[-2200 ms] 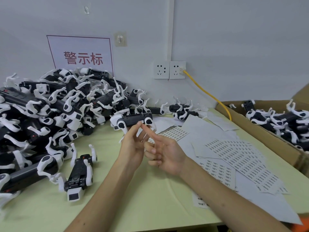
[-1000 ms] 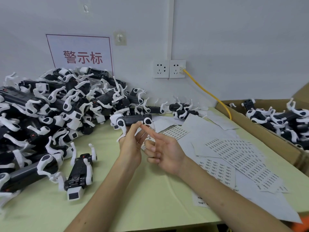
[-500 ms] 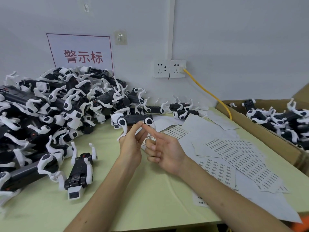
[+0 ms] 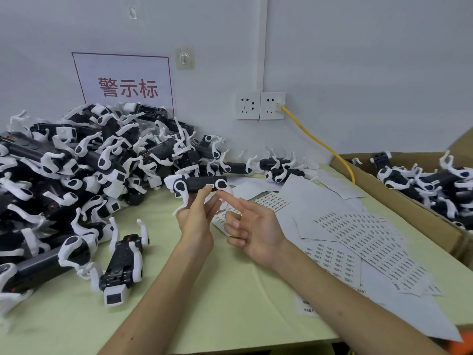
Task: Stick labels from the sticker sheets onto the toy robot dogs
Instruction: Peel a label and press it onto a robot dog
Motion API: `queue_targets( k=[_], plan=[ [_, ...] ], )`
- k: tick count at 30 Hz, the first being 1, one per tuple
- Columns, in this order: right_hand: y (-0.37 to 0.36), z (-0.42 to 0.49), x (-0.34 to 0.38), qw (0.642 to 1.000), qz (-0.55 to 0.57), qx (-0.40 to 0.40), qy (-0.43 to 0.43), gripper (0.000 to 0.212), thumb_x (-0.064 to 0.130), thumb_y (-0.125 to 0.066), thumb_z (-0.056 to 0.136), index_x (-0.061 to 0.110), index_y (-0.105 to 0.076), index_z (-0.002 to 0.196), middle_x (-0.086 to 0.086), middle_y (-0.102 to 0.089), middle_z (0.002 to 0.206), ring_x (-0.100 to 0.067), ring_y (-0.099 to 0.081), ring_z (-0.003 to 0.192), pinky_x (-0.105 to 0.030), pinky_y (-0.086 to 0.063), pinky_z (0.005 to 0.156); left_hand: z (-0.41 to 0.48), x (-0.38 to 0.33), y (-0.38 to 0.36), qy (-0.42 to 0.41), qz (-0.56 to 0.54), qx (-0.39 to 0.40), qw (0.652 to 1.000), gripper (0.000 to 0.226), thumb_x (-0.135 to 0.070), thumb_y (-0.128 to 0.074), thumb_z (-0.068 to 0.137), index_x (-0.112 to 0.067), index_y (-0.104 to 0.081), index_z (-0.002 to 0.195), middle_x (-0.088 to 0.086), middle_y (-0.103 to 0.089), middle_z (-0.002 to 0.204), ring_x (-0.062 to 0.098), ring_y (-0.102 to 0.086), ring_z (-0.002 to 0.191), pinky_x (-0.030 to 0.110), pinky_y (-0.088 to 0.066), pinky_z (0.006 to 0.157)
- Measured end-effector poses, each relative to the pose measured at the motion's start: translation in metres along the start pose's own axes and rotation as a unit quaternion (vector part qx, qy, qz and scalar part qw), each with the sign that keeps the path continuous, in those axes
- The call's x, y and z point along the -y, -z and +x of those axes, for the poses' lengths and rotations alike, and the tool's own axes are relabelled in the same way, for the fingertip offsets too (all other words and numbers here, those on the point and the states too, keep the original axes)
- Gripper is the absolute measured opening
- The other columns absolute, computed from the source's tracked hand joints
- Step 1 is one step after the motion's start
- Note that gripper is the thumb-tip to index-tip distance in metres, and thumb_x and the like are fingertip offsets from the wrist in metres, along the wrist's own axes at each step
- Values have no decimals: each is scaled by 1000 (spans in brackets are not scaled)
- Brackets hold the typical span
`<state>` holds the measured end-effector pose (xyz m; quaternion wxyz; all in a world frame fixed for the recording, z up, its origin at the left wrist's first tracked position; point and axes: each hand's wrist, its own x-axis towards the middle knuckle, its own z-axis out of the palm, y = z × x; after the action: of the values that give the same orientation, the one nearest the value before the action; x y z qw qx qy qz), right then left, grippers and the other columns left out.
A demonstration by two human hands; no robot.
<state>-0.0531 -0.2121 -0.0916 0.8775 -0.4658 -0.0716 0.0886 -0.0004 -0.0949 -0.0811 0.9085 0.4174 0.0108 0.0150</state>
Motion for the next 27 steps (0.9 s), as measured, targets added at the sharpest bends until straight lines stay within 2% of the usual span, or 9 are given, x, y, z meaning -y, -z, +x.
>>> queue_targets(
  k=[6, 10, 15, 16, 18, 20, 22, 25, 27],
  plan=[
    [0, -2, 4, 1000, 19, -14, 11, 48, 36, -52, 92, 17, -69, 132, 0, -36, 65, -16, -15, 58, -26, -19, 50, 3, 0, 1, 33, -32, 32, 998, 9, -11, -70, 96, -11, -62, 93, 0, -64, 98, 18, -78, 85, 24, -61, 76],
    [3, -2, 6, 998, 43, -27, 24, 44, 35, -54, 89, 14, -75, 121, -1, -35, 64, -15, -17, 57, -27, -18, 50, 1, -2, 0, 35, -21, 60, 997, 7, -15, -70, 97, -10, -66, 97, 5, -69, 106, 20, -77, 93, 27, -59, 83],
    [5, 0, 17, 995, 34, -75, 62, 35, 34, -59, 85, 13, -81, 102, 0, -37, 62, -13, -20, 53, -25, -18, 47, 1, -2, 1, 11, 18, 68, 997, 14, -16, -70, 97, -3, -65, 98, 15, -71, 107, 24, -74, 99, 29, -57, 87],
    [5, 0, 20, 991, -4, -110, 75, 31, 32, -61, 84, 14, -82, 98, 1, -39, 62, -12, -22, 51, -24, -19, 46, 1, -2, 0, 3, 35, 81, 996, 15, -15, -69, 98, -1, -63, 101, 13, -72, 102, 23, -74, 95, 27, -57, 85],
    [8, 0, 24, 964, -124, -204, 120, 22, 25, -63, 88, 17, -80, 98, 2, -45, 65, -12, -31, 52, -22, -25, 46, -1, 1, -2, -29, 88, 106, 990, 12, -11, -67, 99, -3, -62, 92, 1, -72, 78, 13, -72, 73, 20, -57, 74],
    [9, 0, 24, 924, -221, -259, 174, 22, 27, -65, 88, 24, -77, 107, 4, -57, 78, -13, -49, 65, -21, -38, 55, -5, 4, -3, -62, 145, 126, 979, 14, -9, -68, 98, -8, -62, 85, -7, -67, 65, 9, -67, 62, 20, -56, 68],
    [8, 0, 23, 919, -262, -228, 185, 37, 38, -66, 81, 32, -71, 117, 8, -66, 100, -10, -63, 90, -25, -47, 76, -7, 7, -4, -84, 177, 152, 969, 7, -7, -68, 98, -8, -66, 91, -4, -69, 68, 11, -67, 64, 22, -57, 69],
    [5, 2, 18, 904, -334, -187, 188, 43, 43, -69, 82, 33, -69, 124, 4, -67, 125, -11, -63, 113, -28, -49, 94, -6, 6, -1, -112, 201, 164, 959, 6, -7, -66, 99, -12, -68, 95, -6, -71, 68, 10, -65, 62, 21, -56, 68],
    [5, 3, 16, 896, -355, -182, 193, 39, 39, -72, 86, 32, -68, 125, 5, -68, 124, -12, -66, 112, -28, -52, 93, -6, 5, 0, -110, 198, 161, 961, 7, -8, -65, 100, -13, -68, 96, -4, -74, 73, 13, -69, 69, 23, -58, 72]
  ],
)
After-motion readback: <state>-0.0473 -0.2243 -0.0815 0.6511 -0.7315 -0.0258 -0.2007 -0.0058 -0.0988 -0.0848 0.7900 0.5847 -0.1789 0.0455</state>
